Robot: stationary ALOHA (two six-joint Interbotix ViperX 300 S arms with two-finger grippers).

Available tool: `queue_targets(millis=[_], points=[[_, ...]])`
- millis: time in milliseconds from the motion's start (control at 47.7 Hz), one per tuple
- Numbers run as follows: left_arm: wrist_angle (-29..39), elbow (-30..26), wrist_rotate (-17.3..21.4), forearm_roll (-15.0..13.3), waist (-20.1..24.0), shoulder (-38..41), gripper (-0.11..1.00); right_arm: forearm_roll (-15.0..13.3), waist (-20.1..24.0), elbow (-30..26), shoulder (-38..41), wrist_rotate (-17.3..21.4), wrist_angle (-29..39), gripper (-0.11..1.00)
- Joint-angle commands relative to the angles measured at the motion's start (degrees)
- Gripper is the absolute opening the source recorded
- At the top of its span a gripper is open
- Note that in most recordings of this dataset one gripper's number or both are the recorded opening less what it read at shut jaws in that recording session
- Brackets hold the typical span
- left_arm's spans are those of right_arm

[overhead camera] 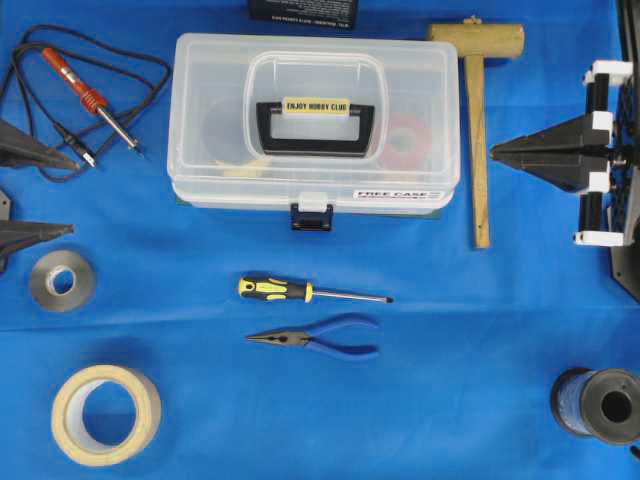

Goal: Close the tool box with the left arm.

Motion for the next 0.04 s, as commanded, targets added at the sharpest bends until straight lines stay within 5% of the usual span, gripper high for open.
queue_targets(millis=[0,21], points=[[-0.62,-0.7,0.09,0.18,0.0,0.88,0.86,0.09,-0.09,-0.62,0.26,-0.09,-0.35,0.0],[-0.62,-0.7,0.09,0.18,-0.09,0.88,0.86,0.09,-0.09,-0.7,0.26,-0.09,-0.35,0.0]])
